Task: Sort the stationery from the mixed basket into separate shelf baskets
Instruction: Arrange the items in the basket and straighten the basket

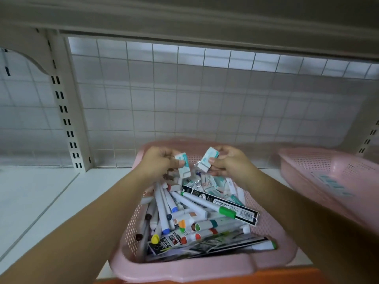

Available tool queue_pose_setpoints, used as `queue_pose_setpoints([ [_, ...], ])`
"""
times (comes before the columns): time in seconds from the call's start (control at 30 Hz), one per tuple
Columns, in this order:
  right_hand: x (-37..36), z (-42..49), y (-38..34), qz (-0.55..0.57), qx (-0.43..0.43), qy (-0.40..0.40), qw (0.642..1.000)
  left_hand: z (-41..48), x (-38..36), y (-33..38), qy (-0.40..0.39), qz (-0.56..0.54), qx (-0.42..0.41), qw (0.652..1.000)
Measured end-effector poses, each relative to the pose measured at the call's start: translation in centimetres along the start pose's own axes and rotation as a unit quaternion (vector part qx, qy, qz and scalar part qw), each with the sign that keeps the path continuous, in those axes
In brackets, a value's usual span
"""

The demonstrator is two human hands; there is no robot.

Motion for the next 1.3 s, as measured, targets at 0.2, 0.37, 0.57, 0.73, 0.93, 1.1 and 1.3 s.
queue_pose_setpoints([
  [0.2, 1.3, -2.0, -1.4, 0.023, -0.015, 0.000, 1.000, -0.1, -0.1, 0.9, -0.025, -0.125, 0.028, 0.991],
  [0.37, 3.6, -2.8, -4.7, 0.034, 0.026, -0.003, 0.999, -0.9, -2.0, 4.6, -0.071, -0.125, 0.023, 0.989],
  [0.57, 8.6, -3.5, -8.5, -0.005, 0.068, -0.030, 0.997, -1.1, -5.8, 10.0, -0.062, -0.098, -0.012, 0.993],
  [0.73, 14.3, -4.3, -11.2, 0.000, 0.060, -0.038, 0.997, -0.3, -10.7, 13.0, -0.053, -0.110, 0.010, 0.993],
  [0.93, 20.9, -5.0, -13.3, -0.007, 0.004, -0.084, 0.996, 0.9, -17.8, 17.0, -0.063, -0.093, 0.000, 0.994],
  [1.1, 28.1, -5.8, -14.8, -0.161, 0.038, -0.068, 0.984, 1.6, -23.3, 19.7, -0.057, -0.058, 0.001, 0.997],
  [1.3, 34.1, -6.3, -14.9, -0.257, 0.023, -0.070, 0.964, 1.8, -28.2, 21.0, -0.038, -0.065, 0.010, 0.997],
])
Point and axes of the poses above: each hand's wrist, its own z-axis towards the middle knuckle, its own x-axis out of the back of the hand, y = z × x, the point moved 7 cm from there along z, towards the middle knuckle, and after that the axes turned 15 degrees about z, right-handed, at the moved point
